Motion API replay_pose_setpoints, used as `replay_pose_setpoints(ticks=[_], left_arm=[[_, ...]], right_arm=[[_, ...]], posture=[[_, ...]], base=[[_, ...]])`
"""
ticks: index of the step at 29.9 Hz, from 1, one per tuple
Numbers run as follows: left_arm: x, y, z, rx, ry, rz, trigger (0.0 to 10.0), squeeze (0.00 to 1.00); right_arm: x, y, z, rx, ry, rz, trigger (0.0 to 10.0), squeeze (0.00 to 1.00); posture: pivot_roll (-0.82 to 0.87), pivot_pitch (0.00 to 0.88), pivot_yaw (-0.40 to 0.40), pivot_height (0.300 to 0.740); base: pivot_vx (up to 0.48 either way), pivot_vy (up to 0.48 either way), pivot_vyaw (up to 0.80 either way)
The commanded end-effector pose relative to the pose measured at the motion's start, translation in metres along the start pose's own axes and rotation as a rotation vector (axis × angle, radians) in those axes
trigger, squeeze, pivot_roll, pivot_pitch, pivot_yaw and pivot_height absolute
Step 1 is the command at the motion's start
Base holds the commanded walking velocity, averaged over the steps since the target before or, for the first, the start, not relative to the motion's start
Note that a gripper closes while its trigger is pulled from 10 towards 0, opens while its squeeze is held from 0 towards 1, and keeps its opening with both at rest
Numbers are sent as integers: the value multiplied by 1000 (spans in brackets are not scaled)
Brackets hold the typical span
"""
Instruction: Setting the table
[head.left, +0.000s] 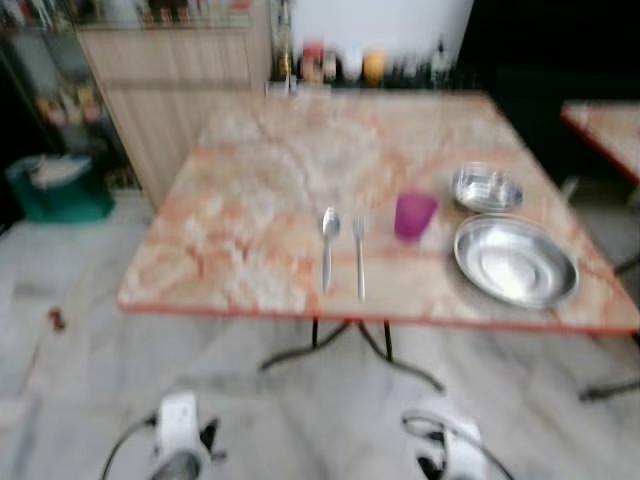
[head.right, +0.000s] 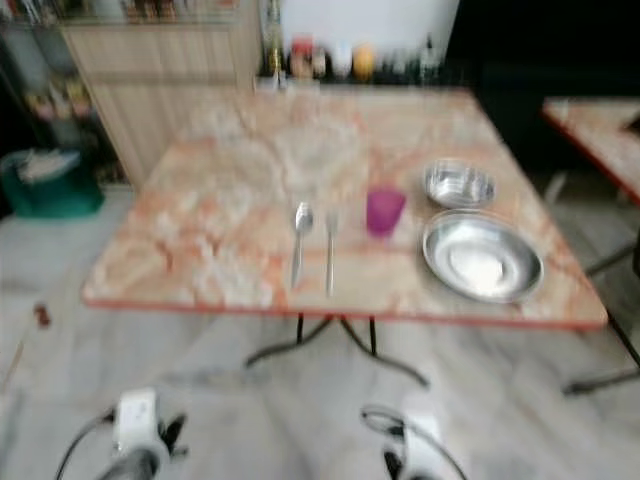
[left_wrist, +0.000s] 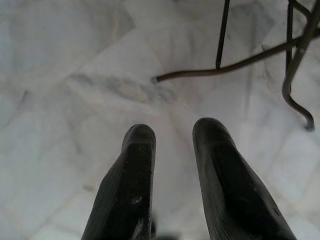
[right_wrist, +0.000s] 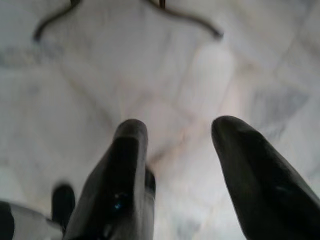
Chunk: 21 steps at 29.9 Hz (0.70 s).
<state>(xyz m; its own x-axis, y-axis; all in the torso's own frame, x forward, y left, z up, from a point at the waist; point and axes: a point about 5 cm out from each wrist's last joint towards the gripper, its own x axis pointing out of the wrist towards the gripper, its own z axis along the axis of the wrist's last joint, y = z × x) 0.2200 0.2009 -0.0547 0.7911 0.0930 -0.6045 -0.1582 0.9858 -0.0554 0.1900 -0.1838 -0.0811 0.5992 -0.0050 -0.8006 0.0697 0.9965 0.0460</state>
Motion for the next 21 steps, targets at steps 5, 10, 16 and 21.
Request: replay_pose_setpoints(ticks=[5, 10, 16, 21], left_arm=[[-8, 16, -17, 10, 60, 43, 10000, 0], [-9, 16, -19, 9, 68, 44, 10000, 0], [-9, 16, -20, 12, 72, 44, 10000, 0], [-9, 16, -21, 18, 75, 44, 10000, 0]], right_arm=[[0, 10, -5, 6, 11, 25, 10000, 0], [0, 10, -6, 5, 12, 27, 10000, 0], [0, 10, -7, 4, 15, 29, 10000, 0], [0, 10, -6, -2, 14, 31, 10000, 0]], posture=[[43, 0, -27, 732], [42, 0, -27, 732], [42, 0, -27, 732], [45, 0, -30, 732]], base=[[0, 0, 0], [0, 0, 0], [0, 0, 0], [0, 0, 0]])
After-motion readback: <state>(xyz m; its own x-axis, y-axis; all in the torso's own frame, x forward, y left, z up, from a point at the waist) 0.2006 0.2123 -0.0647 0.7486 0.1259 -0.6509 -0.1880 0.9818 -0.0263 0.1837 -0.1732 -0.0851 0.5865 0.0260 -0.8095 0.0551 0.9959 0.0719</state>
